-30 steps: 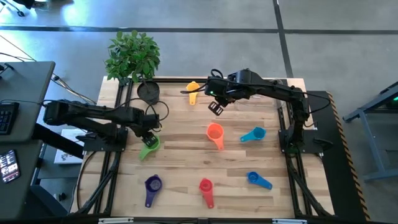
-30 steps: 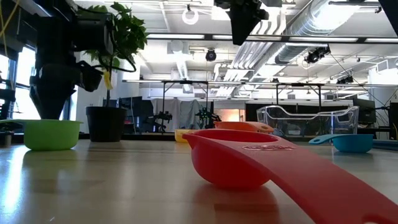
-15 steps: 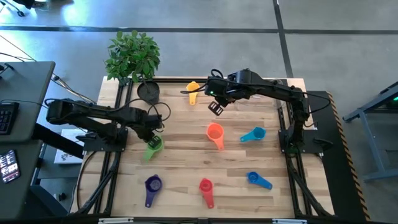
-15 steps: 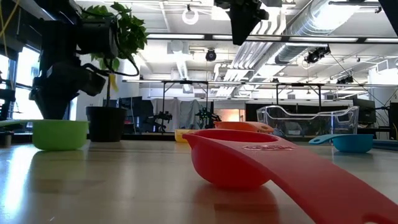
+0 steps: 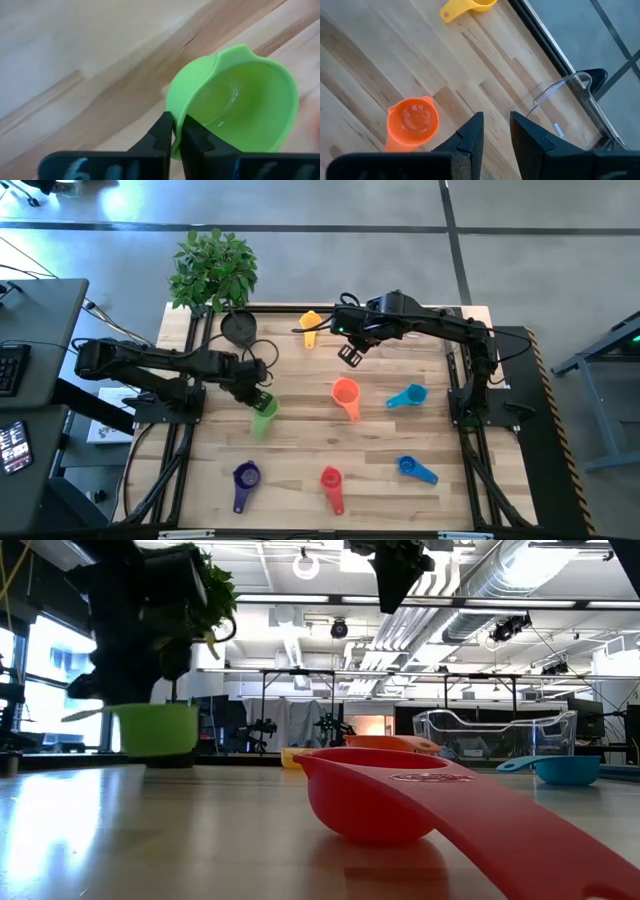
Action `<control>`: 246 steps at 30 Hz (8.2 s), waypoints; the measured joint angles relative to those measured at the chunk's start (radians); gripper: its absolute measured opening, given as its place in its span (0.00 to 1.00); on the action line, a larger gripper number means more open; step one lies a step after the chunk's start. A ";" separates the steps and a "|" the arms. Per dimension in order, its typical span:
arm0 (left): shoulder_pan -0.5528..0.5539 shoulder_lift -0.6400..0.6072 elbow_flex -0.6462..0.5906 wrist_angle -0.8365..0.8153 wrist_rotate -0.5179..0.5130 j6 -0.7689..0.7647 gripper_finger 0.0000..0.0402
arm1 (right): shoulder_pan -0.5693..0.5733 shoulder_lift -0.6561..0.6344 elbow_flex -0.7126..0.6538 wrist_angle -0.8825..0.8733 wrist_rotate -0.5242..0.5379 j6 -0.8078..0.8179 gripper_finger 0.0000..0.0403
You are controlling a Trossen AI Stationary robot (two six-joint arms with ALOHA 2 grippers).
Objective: Nest measuring cups in basket
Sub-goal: Stack the green measuring cup on the orange measuring cup
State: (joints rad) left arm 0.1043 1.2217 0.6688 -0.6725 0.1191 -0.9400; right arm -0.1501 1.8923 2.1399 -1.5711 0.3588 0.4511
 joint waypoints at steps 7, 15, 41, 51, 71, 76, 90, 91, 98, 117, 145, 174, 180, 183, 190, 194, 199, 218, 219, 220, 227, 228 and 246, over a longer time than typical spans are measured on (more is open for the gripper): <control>0.000 0.000 0.117 0.045 -0.099 -0.001 0.02 | -0.002 0.000 0.000 0.000 -0.107 0.065 0.22; -0.001 -0.001 0.200 0.065 -0.162 -0.002 0.02 | 0.013 0.000 0.000 0.035 -0.133 0.150 0.22; -0.001 0.000 0.206 0.360 -0.187 0.162 0.02 | 0.293 -0.001 0.000 0.337 -0.144 0.407 0.22; -0.001 -0.001 0.206 0.433 -0.186 0.236 0.02 | 0.354 0.008 -0.002 0.356 -0.116 0.575 0.33; 0.001 0.000 0.206 0.575 -0.154 0.238 0.02 | 0.381 0.105 -0.002 0.372 -0.016 0.595 0.39; 0.001 0.000 0.206 0.595 -0.154 0.219 0.02 | 0.382 0.110 -0.002 0.375 0.031 0.604 0.39; 0.001 0.000 0.206 0.660 -0.157 0.192 0.02 | 0.381 0.120 -0.002 0.395 0.065 0.622 0.26; 0.001 0.000 0.206 0.666 -0.158 0.193 0.02 | 0.380 0.122 -0.002 0.396 0.063 0.622 0.23; 0.002 0.000 0.206 0.671 -0.162 0.237 0.02 | 0.380 0.124 -0.002 0.408 0.056 0.610 0.02; 0.003 0.000 0.206 0.704 -0.057 0.369 0.26 | 0.380 0.124 -0.002 0.381 0.029 0.652 0.00; 0.019 -0.001 0.206 0.808 -0.025 0.341 0.36 | 0.271 -0.128 -0.089 0.005 0.091 0.373 0.00; 0.019 -0.001 0.206 0.810 -0.064 0.339 0.36 | 0.109 -0.734 -1.571 1.854 -0.608 0.450 0.00; 0.019 -0.001 0.206 0.809 -0.064 0.320 0.36 | 0.108 -0.733 -1.719 2.101 -0.668 0.520 0.00; 0.019 -0.001 0.206 0.810 -0.064 0.319 0.36 | 0.105 -0.730 -1.756 2.147 -0.684 0.544 0.00; 0.019 -0.001 0.206 0.810 -0.065 0.315 0.36 | 0.087 -0.727 -1.763 2.194 -0.770 0.587 0.00; 0.019 -0.001 0.206 0.810 -0.085 0.315 0.36 | 0.070 -0.721 -1.763 2.192 -0.834 0.637 0.00; 0.019 -0.001 0.206 0.808 -0.095 0.315 0.36 | 0.032 -0.679 -1.762 2.193 -0.902 0.669 0.00; 0.019 -0.001 0.206 0.805 -0.105 0.315 0.36 | -0.034 -0.339 -1.654 2.360 -1.134 0.605 0.00; 0.019 -0.001 0.206 0.805 -0.105 0.315 0.36 | -0.034 -0.326 -1.644 2.354 -1.138 0.602 0.00; 0.019 -0.001 0.206 0.804 -0.105 0.315 0.36 | -0.034 -0.316 -1.638 2.348 -1.138 0.598 0.00; 0.019 -0.001 0.206 0.800 -0.105 0.315 0.36 | -0.034 -0.283 -1.637 2.264 -1.126 0.577 0.00; 0.019 -0.001 0.206 0.799 -0.105 0.315 0.36 | -0.034 -0.283 -1.637 2.257 -1.121 0.573 0.00; 0.019 -0.001 0.206 0.797 -0.105 0.315 0.36 | -0.060 -0.283 -1.637 2.173 -1.090 0.535 0.00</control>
State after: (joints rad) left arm 0.1238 1.2209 0.8749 0.1249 0.0143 -0.6247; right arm -0.2104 1.6093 0.5030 0.6016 -0.7308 0.9859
